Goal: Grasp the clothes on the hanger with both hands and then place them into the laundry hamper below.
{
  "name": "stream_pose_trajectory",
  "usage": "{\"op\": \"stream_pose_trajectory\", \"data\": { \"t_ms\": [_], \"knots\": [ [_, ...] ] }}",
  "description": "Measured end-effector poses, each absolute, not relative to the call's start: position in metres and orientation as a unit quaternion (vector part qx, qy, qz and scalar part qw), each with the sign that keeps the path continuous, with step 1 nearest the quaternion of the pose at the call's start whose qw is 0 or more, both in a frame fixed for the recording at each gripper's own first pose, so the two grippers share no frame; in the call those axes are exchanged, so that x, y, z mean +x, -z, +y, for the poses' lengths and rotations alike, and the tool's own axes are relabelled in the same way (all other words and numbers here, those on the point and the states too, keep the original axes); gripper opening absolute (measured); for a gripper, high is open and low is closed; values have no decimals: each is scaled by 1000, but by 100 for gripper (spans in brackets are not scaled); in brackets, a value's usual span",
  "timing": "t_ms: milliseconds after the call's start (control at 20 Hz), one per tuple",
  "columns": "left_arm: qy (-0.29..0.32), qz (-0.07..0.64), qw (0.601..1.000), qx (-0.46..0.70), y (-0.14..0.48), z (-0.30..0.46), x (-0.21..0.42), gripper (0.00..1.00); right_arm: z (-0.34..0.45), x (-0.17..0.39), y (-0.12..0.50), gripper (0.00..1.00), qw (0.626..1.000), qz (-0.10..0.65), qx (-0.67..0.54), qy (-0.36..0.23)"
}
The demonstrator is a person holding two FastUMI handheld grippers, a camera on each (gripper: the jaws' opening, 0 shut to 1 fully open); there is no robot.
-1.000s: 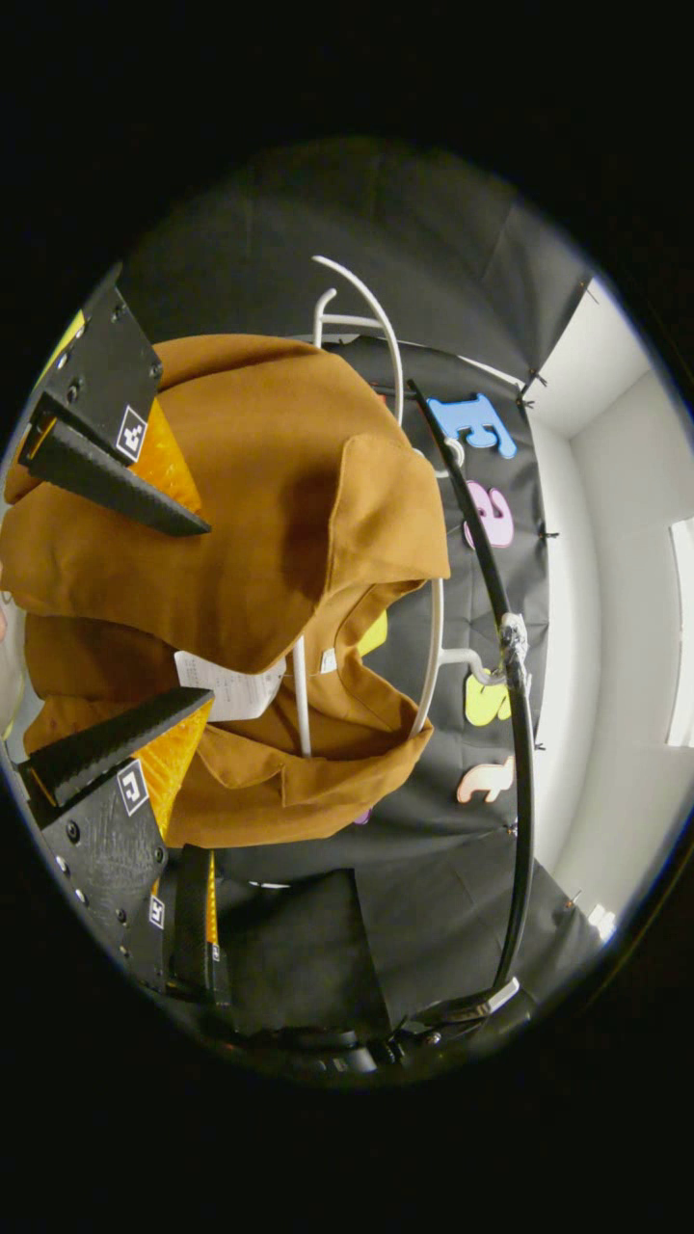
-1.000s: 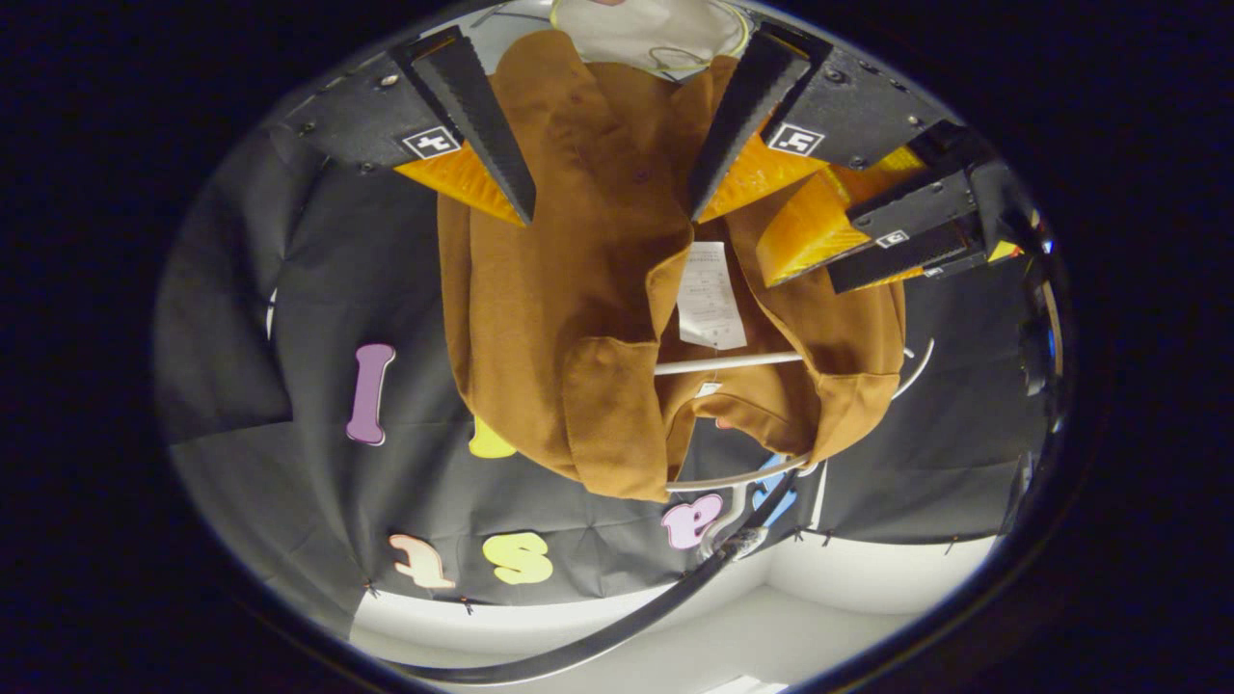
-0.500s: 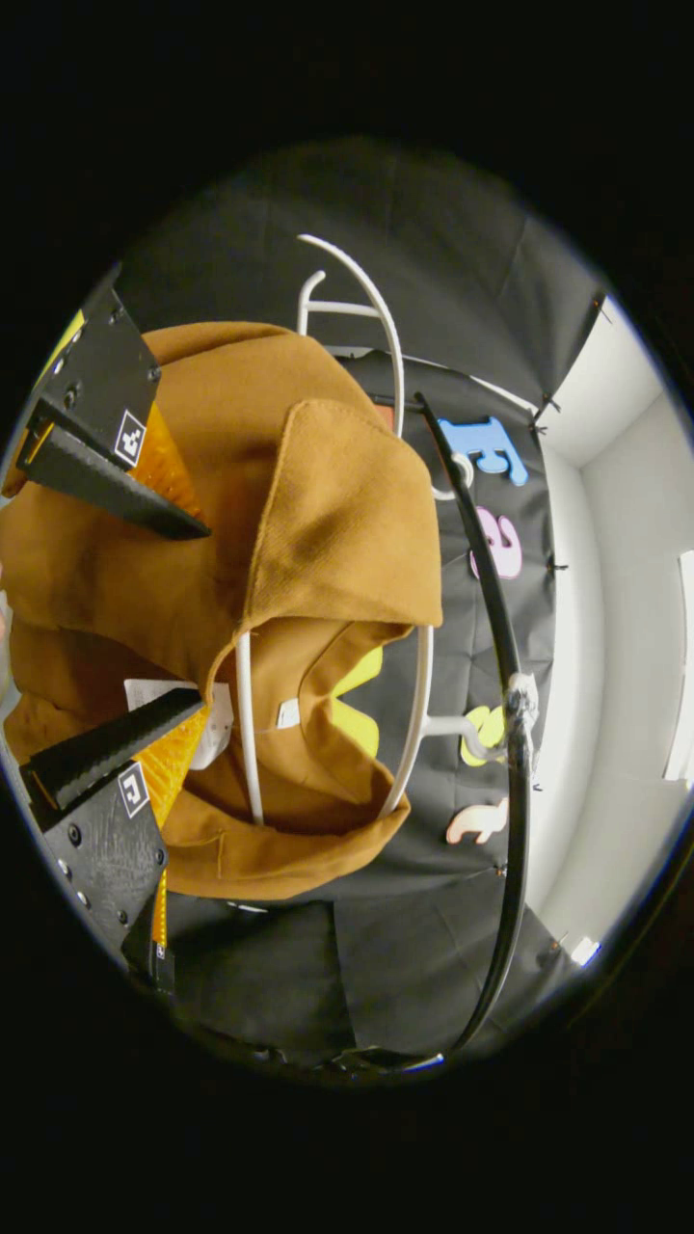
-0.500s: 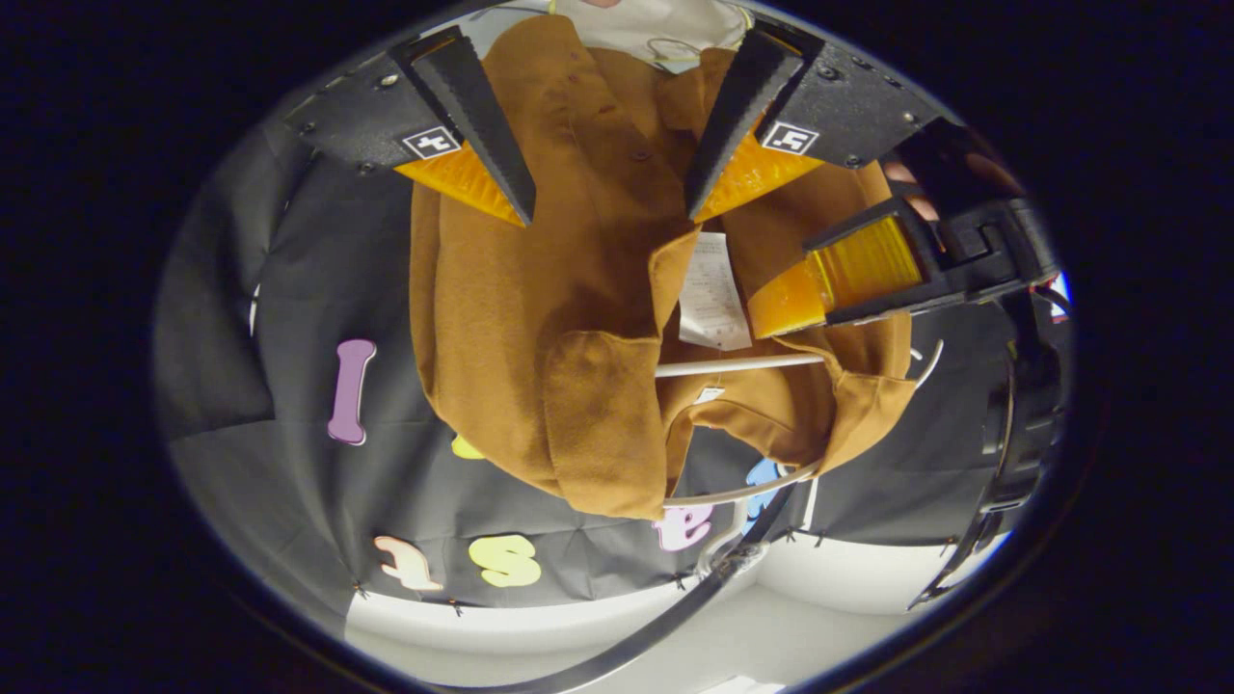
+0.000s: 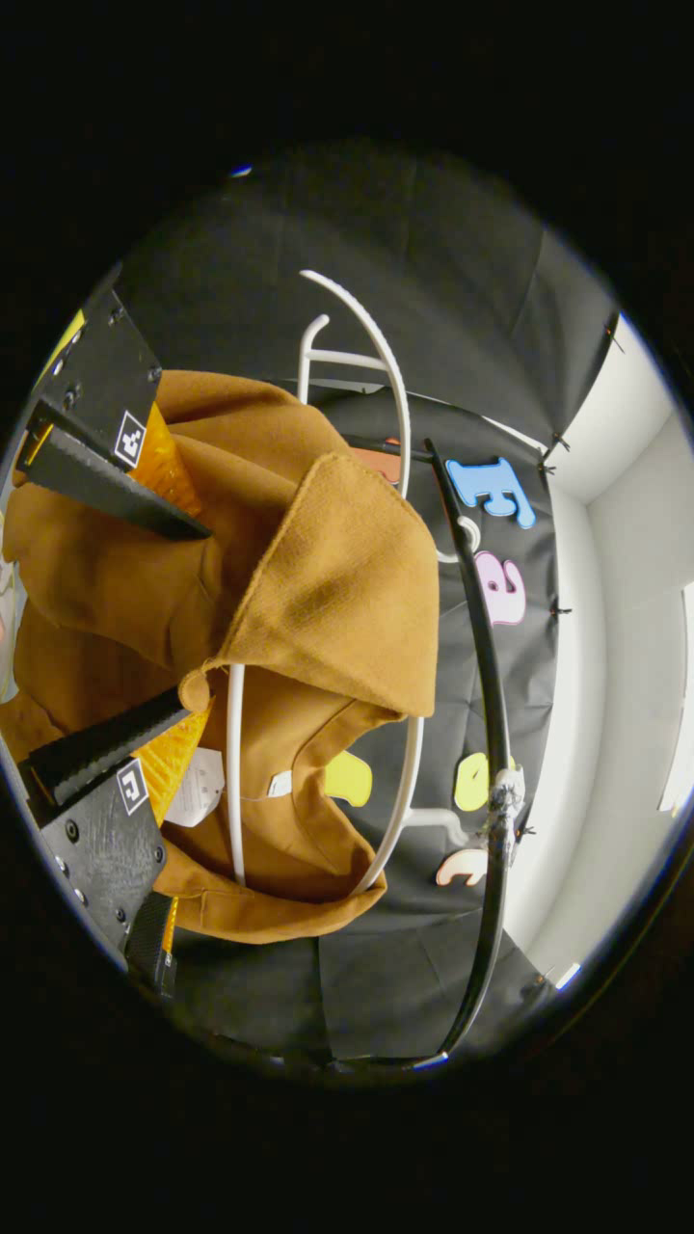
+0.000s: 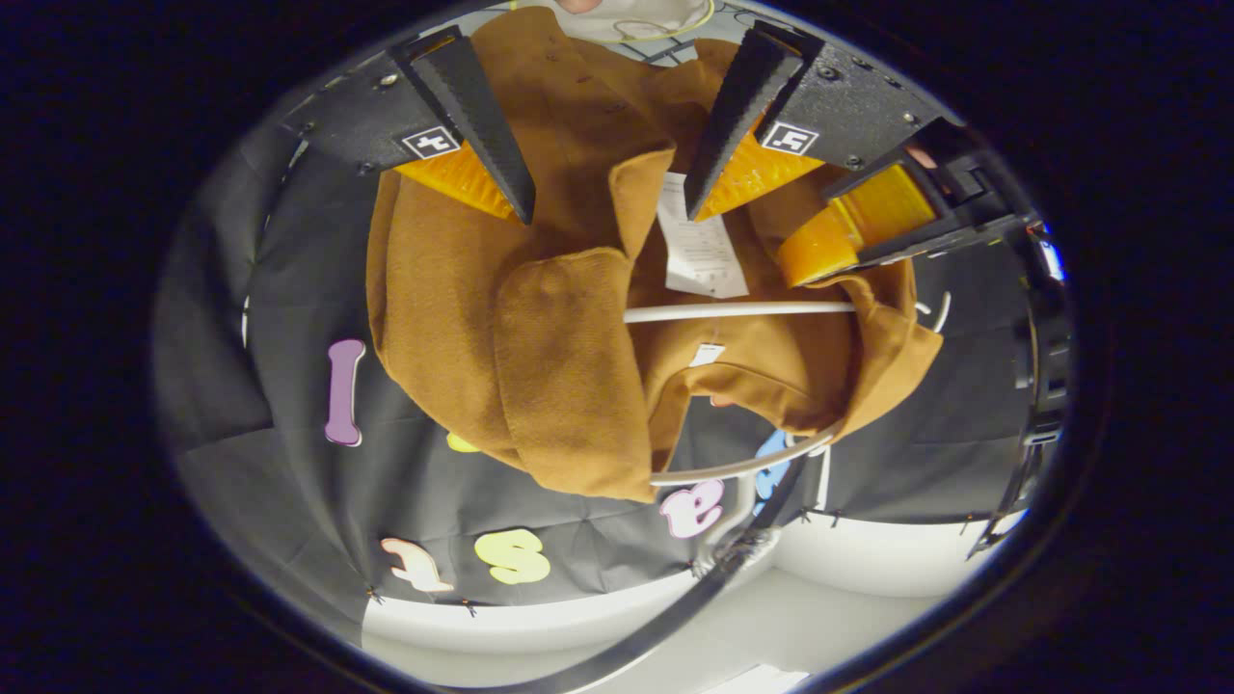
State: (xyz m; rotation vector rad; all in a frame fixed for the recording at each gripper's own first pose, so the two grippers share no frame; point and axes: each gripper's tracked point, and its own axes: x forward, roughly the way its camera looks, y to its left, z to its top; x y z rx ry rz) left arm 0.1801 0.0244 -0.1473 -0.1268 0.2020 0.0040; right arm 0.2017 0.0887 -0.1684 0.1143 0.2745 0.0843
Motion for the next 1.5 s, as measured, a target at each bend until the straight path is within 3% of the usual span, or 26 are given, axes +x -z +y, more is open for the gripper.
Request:
{"op": "stream_pose_trajectory", "data": {
  "t_ms": [200, 250, 300, 400, 450, 600, 700, 750, 950, 1200, 1250, 1500],
  "knots": [
    [-7, 107, 991, -85, 146, 20, 186, 97, 66, 218, 159, 96, 988, 128, 87, -1],
    [-7, 110, 990, -92, 149, 15, 187, 93, 61, 220, 160, 95, 988, 125, 94, 10],
    [-13, 110, 989, -97, 149, 15, 188, 98, 55, 220, 159, 87, 987, 125, 99, 21],
    [-14, 117, 987, -111, 152, 12, 188, 74, 36, 221, 157, 65, 986, 120, 105, 40],
    [-15, 121, 986, -112, 152, 12, 185, 63, 26, 219, 153, 64, 986, 115, 110, 53],
    [-29, 119, 987, -103, 150, 22, 179, 28, 1, 213, 145, 29, 984, 100, 120, 82],
    [-9, 120, 987, -107, 148, 18, 172, 6, -13, 209, 138, 22, 985, 89, 122, 87],
    [-6, 118, 987, -104, 144, 21, 164, 3, -21, 207, 135, 20, 985, 85, 123, 90],
    [-20, 102, 991, -90, 127, 41, 147, 4, -50, 197, 117, 11, 981, 73, 145, 108],
    [-27, 92, 990, -100, 103, 62, 137, 9, -71, 195, 97, 11, 977, 57, 176, 108],
    [-30, 90, 991, -97, 99, 68, 136, 4, -73, 196, 95, 11, 976, 54, 186, 105],
    [-23, 78, 991, -106, 77, 82, 130, 4, -74, 205, 97, 10, 959, 77, 265, 63]
  ]
}}
